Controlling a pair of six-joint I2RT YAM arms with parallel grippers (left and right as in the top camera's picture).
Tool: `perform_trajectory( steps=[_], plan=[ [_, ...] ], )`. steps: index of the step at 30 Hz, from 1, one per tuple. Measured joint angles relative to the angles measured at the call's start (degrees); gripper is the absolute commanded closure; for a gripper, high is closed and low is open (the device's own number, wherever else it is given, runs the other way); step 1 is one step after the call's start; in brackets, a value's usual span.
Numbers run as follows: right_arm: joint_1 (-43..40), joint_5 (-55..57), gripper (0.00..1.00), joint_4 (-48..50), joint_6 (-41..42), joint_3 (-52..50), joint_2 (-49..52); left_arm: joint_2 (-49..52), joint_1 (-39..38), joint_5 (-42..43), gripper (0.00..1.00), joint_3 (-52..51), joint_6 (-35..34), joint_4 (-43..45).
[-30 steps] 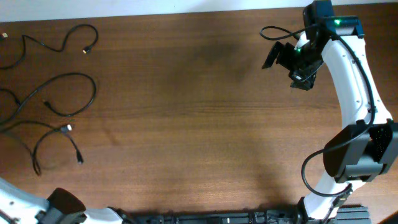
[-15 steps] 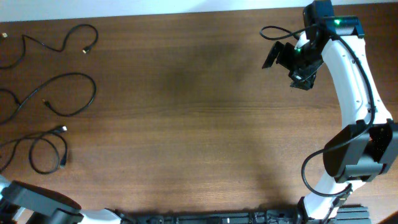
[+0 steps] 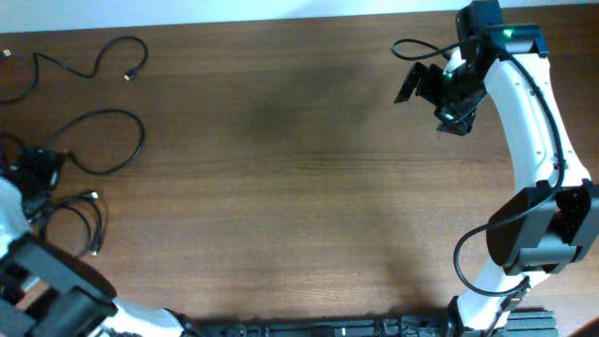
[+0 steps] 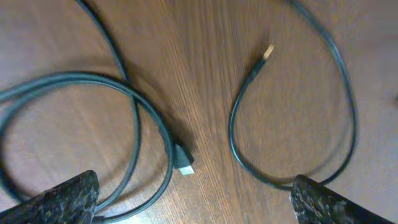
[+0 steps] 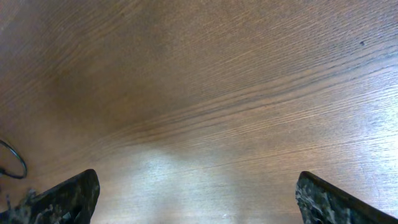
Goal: Untangle cables
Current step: 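Lower the cable onto the lower-left table area and open the left gripper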
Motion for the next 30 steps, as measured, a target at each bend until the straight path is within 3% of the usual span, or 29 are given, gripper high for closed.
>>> perform_trajectory(
  steps=[7, 8, 9, 11, 12, 13, 14, 16, 18, 20, 23, 30],
  plan=[
    [0.0, 0.0, 0.02, 0.0, 0.0, 0.0, 0.0, 11.5, -3.5, -6.8, 0.00, -0.1, 0.2, 4.8],
    [0.0, 0.0, 0.01, 0.0, 0.0, 0.0, 0.0, 11.6, -3.3, -7.9, 0.04, -0.1, 0.4, 4.9],
    [0.0, 0.0, 0.02, 0.0, 0.0, 0.0, 0.0, 11.7, -2.9, -8.5, 0.13, -0.1, 0.4, 4.9],
    [0.0, 0.0, 0.02, 0.0, 0.0, 0.0, 0.0, 12.2, -2.6, -9.0, 0.23, -0.1, 0.8, 5.0],
    [0.0, 0.0, 0.02, 0.0, 0.0, 0.0, 0.0, 12.7, -2.5, -9.1, 0.32, -0.1, 1.0, 4.9],
    [0.0, 0.0, 0.02, 0.0, 0.0, 0.0, 0.0, 13.3, -2.5, -9.1, 0.49, -0.1, 1.0, 5.0],
    [0.0, 0.0, 0.02, 0.0, 0.0, 0.0, 0.0, 13.9, -2.5, -9.5, 0.53, -0.1, 1.4, 5.0],
    [0.0, 0.0, 0.02, 0.0, 0.0, 0.0, 0.0, 14.0, -2.5, -10.2, 0.72, -0.1, 1.3, 4.8],
    [0.0, 0.0, 0.02, 0.0, 0.0, 0.0, 0.0, 14.1, -2.5, -11.9, 0.79, -0.1, 1.2, 3.7],
    [0.0, 0.0, 0.02, 0.0, 0.0, 0.0, 0.0, 14.1, -2.5, -13.2, 1.00, 0.1, 1.2, 1.6],
    [0.0, 0.0, 0.02, 0.0, 0.0, 0.0, 0.0, 14.1, -2.5, -13.8, 1.00, 0.4, 2.5, -0.5],
    [0.0, 0.0, 0.02, 0.0, 0.0, 0.0, 0.0, 14.1, -2.5, -14.0, 1.00, 0.4, 15.4, 1.0]
  ],
)
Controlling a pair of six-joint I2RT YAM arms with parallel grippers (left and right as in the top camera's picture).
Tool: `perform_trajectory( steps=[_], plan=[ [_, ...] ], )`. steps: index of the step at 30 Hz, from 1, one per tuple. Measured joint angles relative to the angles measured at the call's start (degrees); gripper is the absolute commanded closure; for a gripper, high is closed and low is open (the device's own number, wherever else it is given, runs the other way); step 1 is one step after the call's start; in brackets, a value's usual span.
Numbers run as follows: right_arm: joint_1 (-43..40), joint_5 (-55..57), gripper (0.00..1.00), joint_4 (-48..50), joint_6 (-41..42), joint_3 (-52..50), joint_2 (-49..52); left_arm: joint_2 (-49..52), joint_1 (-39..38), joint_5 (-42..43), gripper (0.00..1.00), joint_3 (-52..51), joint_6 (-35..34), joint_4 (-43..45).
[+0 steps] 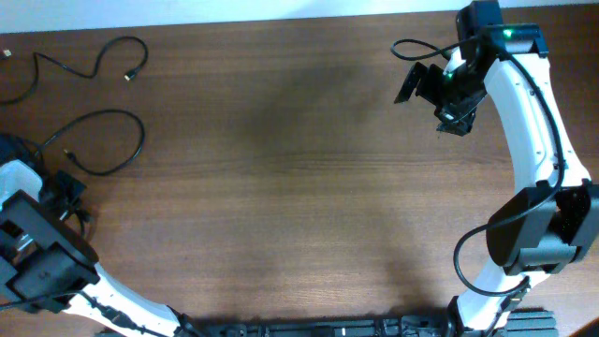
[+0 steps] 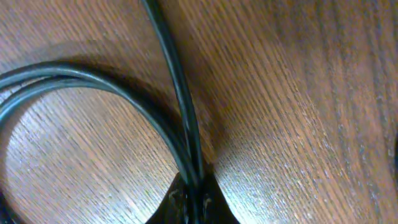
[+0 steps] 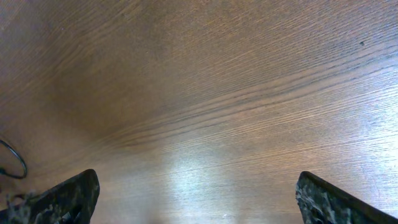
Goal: Untangle cables
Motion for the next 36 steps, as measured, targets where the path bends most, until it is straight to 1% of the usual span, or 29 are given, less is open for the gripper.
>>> perform_trajectory(
  steps=[2, 6, 7, 8, 10, 13, 15, 16, 17, 18, 19, 21, 23, 25, 26, 27, 28, 30, 31, 32, 33, 34, 35, 36],
  plan=[
    [0.0, 0.0, 0.01, 0.0, 0.0, 0.0, 0.0, 0.0, 0.0, 0.1, 1.00, 0.0, 3.2, -0.6],
    [0.0, 0.0, 0.01, 0.0, 0.0, 0.0, 0.0, 0.0, -0.3, 5.1, 1.00, 0.0, 7.0, -2.2],
    [0.0, 0.0, 0.02, 0.0, 0.0, 0.0, 0.0, 0.0, -0.4, 5.8, 1.00, 0.0, 7.0, -2.6],
    [0.0, 0.0, 0.02, 0.0, 0.0, 0.0, 0.0, 0.0, -0.4, 6.2, 1.00, 0.0, 5.8, -3.2],
    [0.0, 0.0, 0.02, 0.0, 0.0, 0.0, 0.0, 0.0, -0.4, 6.8, 1.00, 0.1, 0.8, -4.5],
    [0.0, 0.0, 0.02, 0.0, 0.0, 0.0, 0.0, 0.0, -0.4, 6.7, 1.00, 0.1, -10.6, -5.4],
    [0.0, 0.0, 0.02, 0.0, 0.0, 0.0, 0.0, 0.0, -0.4, 6.8, 1.00, 0.3, -14.0, -5.8],
    [0.0, 0.0, 0.02, 0.0, 0.0, 0.0, 0.0, 0.0, -0.4, 6.8, 0.94, 0.7, -14.4, -6.8],
    [0.0, 0.0, 0.02, 0.0, 0.0, 0.0, 0.0, 0.1, -0.4, 6.8, 0.58, 1.3, -15.0, -8.2],
    [0.0, 0.0, 0.02, 0.0, 0.0, 0.0, 0.0, 0.1, -0.4, 6.9, 0.39, 2.1, -15.5, -8.8],
    [0.0, 0.0, 0.02, 0.0, 0.0, 0.0, 0.0, 0.1, -0.4, 7.0, 0.26, 3.5, -15.5, -9.2],
    [0.0, 0.0, 0.02, 0.0, 0.0, 0.0, 0.0, 0.1, -0.4, 7.0, 0.12, 4.5, -15.7, -9.2],
    [0.0, 0.0, 0.02, 0.0, 0.0, 0.0, 0.0, 0.1, -0.4, 7.1, 0.11, 5.5, -14.3, -10.1],
    [0.0, 0.0, 0.02, 0.1, 0.0, 0.0, 0.0, 0.1, -0.4, 7.4, 0.07, 10.8, -11.9, -15.1],
    [0.0, 0.0, 0.02, 0.1, 0.0, 0.0, 0.0, -0.1, -0.4, 7.7, 0.10, 14.4, -11.1, -17.6],
    [0.0, 0.0, 0.02, 0.1, 0.0, 0.0, 0.0, -1.2, -0.4, 10.2, 0.11, 17.3, -9.3, -19.7],
    [0.0, 0.0, 0.02, 0.0, 0.0, 0.0, 0.0, -3.4, -0.4, 17.2, 0.01, 19.5, -4.8, -20.6],
    [0.0, 0.0, 0.02, 0.0, 0.0, 0.0, 0.0, -8.6, -1.7, 32.5, 0.01, 21.0, 5.7, -20.6],
    [0.0, 0.0, 0.02, 0.0, 0.0, 0.0, 0.0, -10.7, -3.8, 37.5, 0.01, 21.2, 10.3, -20.6],
    [0.0, 0.0, 0.02, 0.0, 0.0, 0.0, 0.0, -12.2, -9.1, 41.4, 0.01, 21.7, 14.7, -20.6],
    [0.0, 0.0, 0.02, 0.0, 0.0, 0.0, 0.0, -12.2, -14.8, 42.2, 0.01, 21.8, 16.9, -20.8],
    [0.0, 0.0, 0.02, 0.0, 0.0, 0.0, 0.0, -12.1, -18.9, 41.2, 0.01, 21.8, 18.0, -20.9],
    [0.0, 0.0, 0.02, 0.0, 0.0, 0.0, 0.0, -12.1, -24.7, 38.5, 0.01, 21.8, 18.4, -20.9],
    [0.0, 0.0, 0.02, 0.0, 0.0, 0.0, 0.0, -12.1, -32.0, 33.9, 0.01, 21.8, 17.9, -20.9]
  ],
)
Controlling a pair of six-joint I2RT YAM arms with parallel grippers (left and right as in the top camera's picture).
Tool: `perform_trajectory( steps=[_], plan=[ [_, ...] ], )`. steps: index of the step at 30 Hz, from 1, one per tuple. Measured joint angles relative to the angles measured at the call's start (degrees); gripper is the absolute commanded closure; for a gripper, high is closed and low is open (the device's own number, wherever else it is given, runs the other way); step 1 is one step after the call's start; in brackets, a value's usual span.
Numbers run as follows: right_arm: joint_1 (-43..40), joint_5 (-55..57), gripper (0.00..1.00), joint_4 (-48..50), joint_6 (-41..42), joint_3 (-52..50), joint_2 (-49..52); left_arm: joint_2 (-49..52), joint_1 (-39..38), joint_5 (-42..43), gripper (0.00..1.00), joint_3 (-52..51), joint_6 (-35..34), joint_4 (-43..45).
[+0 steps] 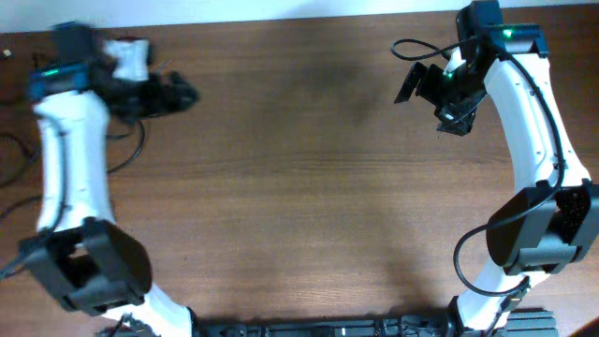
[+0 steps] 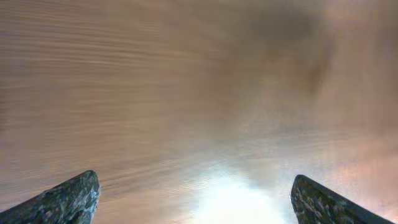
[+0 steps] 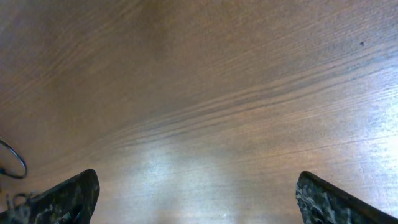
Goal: Untangle cables
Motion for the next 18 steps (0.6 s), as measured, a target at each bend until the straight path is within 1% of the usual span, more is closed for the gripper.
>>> perform_trajectory(
  steps=[3, 5, 7, 9, 12, 14, 15, 16, 17, 18],
  plan=[
    [0.0, 0.0, 0.02, 0.0, 0.0, 0.0, 0.0, 0.0, -15.6, -12.1, 0.01, 0.0, -3.5, -1.2],
    [0.0, 0.0, 0.02, 0.5, 0.0, 0.0, 0.0, 0.0, -21.1, -15.9, 0.01, 0.0, -4.0, -1.8],
    [0.0, 0.0, 0.02, 1.9, 0.0, 0.0, 0.0, -0.3, -26.3, -17.2, 0.01, 0.0, -4.1, -2.7],
    [0.0, -0.5, 0.02, 1.8, 0.0, 0.0, 0.0, -4.1, -26.2, -18.4, 0.01, -0.5, -4.2, -2.7],
    [0.0, -4.6, 0.02, 0.3, -0.5, 0.0, 0.0, -25.0, -25.8, -23.3, 0.01, 0.1, -4.2, -2.1],
    [0.0, -6.4, 0.02, -1.7, -3.5, 0.0, 0.0, -33.6, -25.8, -25.2, 0.01, 0.2, -4.2, -2.2],
    [0.0, -6.4, 0.02, -2.4, -4.8, 0.0, -0.5, -36.1, -25.8, -25.6, 0.01, 0.3, -4.2, -2.3],
    [0.0, -5.9, 0.02, -4.5, -6.7, 0.0, -3.4, -37.8, -25.8, -25.7, 0.01, 0.3, -4.2, -2.3],
    [0.0, -4.7, 0.02, -5.7, -7.5, 0.0, -6.8, -38.4, -25.8, -25.9, 0.01, 0.3, -4.2, -2.3],
    [0.0, -2.4, 0.02, -7.6, -8.0, 0.0, -12.3, -38.7, -25.8, -26.1, 0.01, 0.3, -4.2, -2.4]
  ],
)
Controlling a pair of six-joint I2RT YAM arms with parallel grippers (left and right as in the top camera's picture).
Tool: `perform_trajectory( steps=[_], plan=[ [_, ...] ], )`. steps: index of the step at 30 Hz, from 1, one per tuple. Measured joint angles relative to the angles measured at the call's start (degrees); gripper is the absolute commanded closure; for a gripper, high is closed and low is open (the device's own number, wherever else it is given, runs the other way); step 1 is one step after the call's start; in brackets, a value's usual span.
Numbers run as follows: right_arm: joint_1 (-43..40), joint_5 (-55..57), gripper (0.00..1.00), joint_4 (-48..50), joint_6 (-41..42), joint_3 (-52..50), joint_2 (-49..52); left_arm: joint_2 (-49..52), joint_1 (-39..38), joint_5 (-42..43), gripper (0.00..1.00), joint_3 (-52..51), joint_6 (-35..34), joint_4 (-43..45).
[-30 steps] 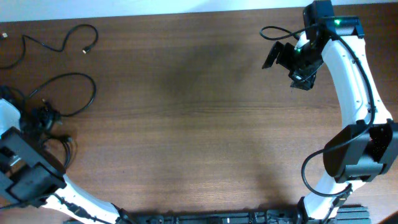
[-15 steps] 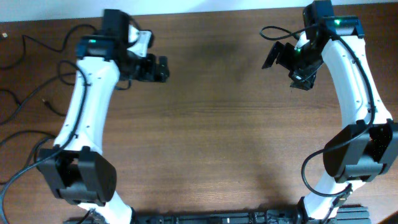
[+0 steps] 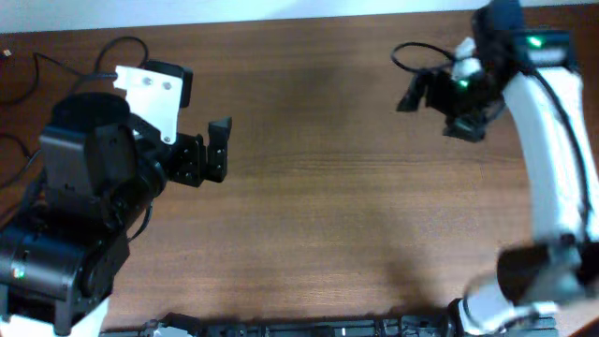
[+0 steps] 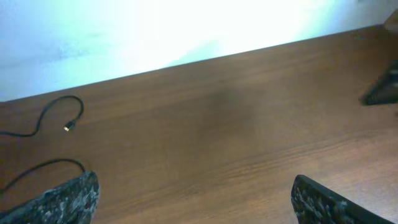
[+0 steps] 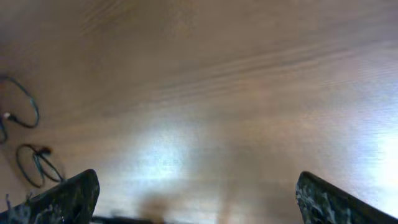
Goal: Untangle cables
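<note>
Thin black cables lie at the table's far left. In the left wrist view one cable [image 4: 59, 121] ends in a small plug and a second cable [image 4: 43, 167] curves below it. The overhead view shows a cable [image 3: 124, 42] behind the left arm; the rest is hidden. My left gripper [image 3: 206, 154] hangs high above the table's left half, open and holding nothing [image 4: 194, 186]. My right gripper [image 3: 438, 105] is open over the far right, also holding nothing [image 5: 196, 186]. Its blurred wrist view shows cable loops [image 5: 23, 102] far off.
The brown wooden table [image 3: 328, 206] fills the view. A pale wall [image 4: 186, 25] runs behind its far edge. The raised left arm [image 3: 84, 187] covers much of the table's left side in the overhead view. The right arm [image 3: 552, 103] stands along the right edge.
My left arm has gone from low over the far left of the table to high above it, so its camera now takes in the whole table. The right arm has shifted and its view is blurred.
My left gripper was open over the cable loops at the left edge. It was then shut on two strands of black cable there. Later it was open over bare wood near the far left, and now it is raised. The right gripper stayed open at the far right.
</note>
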Motion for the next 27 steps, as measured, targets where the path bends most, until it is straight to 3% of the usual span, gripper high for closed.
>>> perform_trajectory(
  steps=[3, 7, 12, 17, 24, 27],
  plan=[
    [2.0, 9.1, 0.02, -4.5, -1.1, 0.1, -16.6, 0.0, 0.0, -0.1, 0.01, -0.1, 0.0, -0.2],
    [12.6, 18.6, 0.02, -6.1, -1.4, 0.1, -35.3, 0.0, 0.0, -0.1, 0.01, -0.1, 0.0, -0.9],
    [16.4, 30.2, 0.01, -4.7, -1.5, -13.0, -60.6, 0.1, 0.0, -0.2, 0.01, -0.1, 0.0, -11.1],
    [16.5, 30.4, 0.02, -4.9, -1.6, -16.6, -63.6, 0.1, 0.0, -0.3, 0.01, -0.1, 0.0, -20.8],
    [16.5, 30.4, 0.02, -5.5, -1.6, -16.8, -63.7, 0.1, 0.0, -0.3, 0.01, -0.1, 0.0, -22.4],
    [16.5, 33.4, 0.01, 1.9, -1.7, -28.0, -67.0, 0.1, 0.0, -0.3, 0.01, -0.1, 0.0, -22.5]
  ],
)
